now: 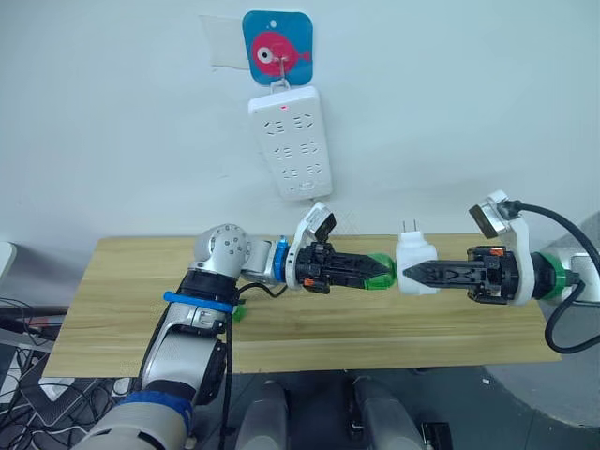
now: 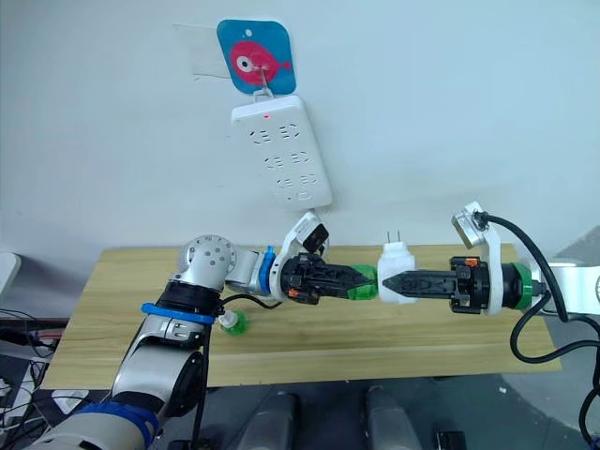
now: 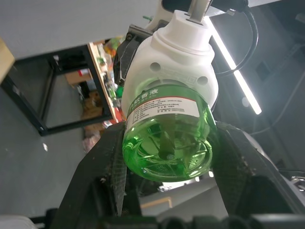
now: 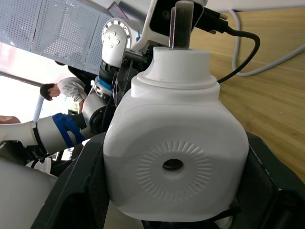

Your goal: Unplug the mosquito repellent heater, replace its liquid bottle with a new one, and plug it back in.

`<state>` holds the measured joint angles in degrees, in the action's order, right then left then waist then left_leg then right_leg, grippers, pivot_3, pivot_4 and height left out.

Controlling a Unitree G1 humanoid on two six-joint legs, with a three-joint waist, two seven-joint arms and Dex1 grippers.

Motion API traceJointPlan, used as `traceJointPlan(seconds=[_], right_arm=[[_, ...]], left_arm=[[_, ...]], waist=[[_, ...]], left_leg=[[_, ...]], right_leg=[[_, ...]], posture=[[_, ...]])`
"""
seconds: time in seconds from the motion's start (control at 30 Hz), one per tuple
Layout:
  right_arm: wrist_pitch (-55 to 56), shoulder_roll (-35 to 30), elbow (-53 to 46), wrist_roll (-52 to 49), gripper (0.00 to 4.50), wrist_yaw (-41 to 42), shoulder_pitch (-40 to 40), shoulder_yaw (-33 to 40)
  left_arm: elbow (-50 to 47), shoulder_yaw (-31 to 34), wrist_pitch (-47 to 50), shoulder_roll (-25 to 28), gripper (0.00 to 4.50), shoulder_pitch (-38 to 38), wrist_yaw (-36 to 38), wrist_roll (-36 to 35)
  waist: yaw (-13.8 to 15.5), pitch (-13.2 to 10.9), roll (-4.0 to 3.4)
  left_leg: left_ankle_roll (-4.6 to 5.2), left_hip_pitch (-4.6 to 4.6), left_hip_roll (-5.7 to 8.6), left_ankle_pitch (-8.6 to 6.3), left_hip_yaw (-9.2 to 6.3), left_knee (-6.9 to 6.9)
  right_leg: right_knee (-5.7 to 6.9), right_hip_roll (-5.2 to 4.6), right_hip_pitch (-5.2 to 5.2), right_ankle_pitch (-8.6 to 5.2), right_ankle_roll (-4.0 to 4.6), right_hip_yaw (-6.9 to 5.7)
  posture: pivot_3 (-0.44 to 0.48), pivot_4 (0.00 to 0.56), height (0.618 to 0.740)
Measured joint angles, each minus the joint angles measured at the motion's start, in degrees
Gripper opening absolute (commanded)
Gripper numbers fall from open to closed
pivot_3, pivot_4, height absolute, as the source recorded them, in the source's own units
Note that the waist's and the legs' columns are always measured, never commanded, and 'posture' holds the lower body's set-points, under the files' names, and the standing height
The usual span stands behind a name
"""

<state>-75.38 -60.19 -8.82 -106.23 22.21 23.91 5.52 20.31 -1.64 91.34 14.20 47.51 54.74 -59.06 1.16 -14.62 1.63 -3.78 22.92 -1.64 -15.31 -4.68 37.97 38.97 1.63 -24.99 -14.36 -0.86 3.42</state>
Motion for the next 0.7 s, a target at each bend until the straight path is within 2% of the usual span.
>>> traceJointPlan(seconds=[0.13, 0.2, 0.37, 0.43, 0.5, 0.53, 0.6, 0.67, 0.7], right_arm=[[-0.3, -1.0, -0.2, -0.6, 2.99, 0.1, -0.9, -0.1], [-0.3, -1.3, -0.1, -0.7, 2.99, 0.5, -1.3, 0.0], [-0.1, -1.5, 1.6, -1.0, 2.99, 1.0, -3.4, 0.1], [0.3, -1.6, 2.7, -2.4, 2.99, 0.9, -3.6, 0.1], [0.5, -1.7, 3.7, -3.1, 2.99, 0.8, -4.1, 0.2], [0.5, -1.8, 4.1, -3.0, 2.99, 0.9, -4.5, 0.2], [0.4, -1.9, 4.8, -2.8, 2.99, 1.0, -5.0, 0.2], [0.5, -1.9, 5.4, -3.2, 2.99, 0.8, -5.1, 0.2], [0.6, -1.9, 5.5, -3.4, 2.99, 0.7, -5.1, 0.2]], left_arm=[[-1.6, 1.7, -0.1, 0.1, 4.48, -0.8, -3.3, 1.2], [-2.6, 2.7, -0.7, 0.5, 4.48, -0.9, -4.1, 1.2], [-14.8, 2.3, -5.9, 8.3, 4.48, -4.4, -1.4, 1.4], [-20.1, 1.6, -10.9, 10.7, 4.48, -6.8, 1.2, 2.5], [-26.7, -0.6, -22.5, 13.6, 4.48, -10.9, 6.0, 7.3], [-29.9, -1.4, -32.2, 13.9, 4.48, -13.9, 8.4, 11.8], [-33.0, -3.7, -52.6, 13.0, 4.48, -19.4, 12.2, 21.3], [-32.2, -6.2, -77.2, 10.1, 4.48, -23.5, 15.1, 31.8], [-31.4, -6.9, -83.2, 9.2, 4.48, -23.9, 15.8, 34.1]], waist=[[0.1, 0.0, 0.0], [0.2, 0.0, 0.0], [0.2, 0.0, 0.0], [0.3, 0.0, 0.0], [0.4, 0.0, -0.01], [0.5, 0.0, -0.02], [0.7, 0.0, -0.02], [1.5, 0.0, 0.0], [1.9, 0.0, 0.0]], left_leg=[[-0.02, 0.0, 0.0, 0.01, 0.01, 0.01], [-0.03, -0.01, 0.02, 0.01, 0.01, 0.01], [-0.06, -0.01, 0.03, 0.03, 0.09, -0.03], [-0.06, 0.0, 0.07, 0.03, 0.09, -0.02], [-0.06, -0.01, 0.11, 0.03, 0.14, -0.03], [-0.08, -0.02, 0.11, 0.04, 0.18, -0.04], [-0.24, -0.01, 0.12, 0.13, 0.23, -0.04], [-0.16, 0.0, 0.16, 0.08, 0.3, -0.02], [-0.08, 0.0, 0.17, 0.04, 0.31, 0.01]], right_leg=[[0.03, -0.04, 0.0, 0.0, 0.0, 0.01], [0.02, -0.06, 0.0, 0.0, 0.0, 0.01], [0.02, -0.13, -0.06, 0.0, 0.01, 0.08], [0.02, -0.19, -0.04, 0.0, 0.0, 0.07], [-0.01, -0.24, -0.02, 0.01, 0.02, 0.11], [-0.03, -0.31, -0.03, 0.05, 0.08, 0.15], [-0.07, -0.37, -0.03, 0.16, 0.27, 0.18], [-0.11, -0.35, -0.02, 0.17, 0.28, 0.25], [-0.11, -0.35, -0.03, 0.17, 0.27, 0.27]], posture=[[0.149, 0.231, 0.74], [0.157, 0.23, 0.74], [0.169, 0.232, 0.74], [0.169, 0.232, 0.74], [0.186, 0.238, 0.74], [0.186, 0.238, 0.74], [0.186, 0.238, 0.74], [0.189, 0.248, 0.74], [0.189, 0.248, 0.74]])
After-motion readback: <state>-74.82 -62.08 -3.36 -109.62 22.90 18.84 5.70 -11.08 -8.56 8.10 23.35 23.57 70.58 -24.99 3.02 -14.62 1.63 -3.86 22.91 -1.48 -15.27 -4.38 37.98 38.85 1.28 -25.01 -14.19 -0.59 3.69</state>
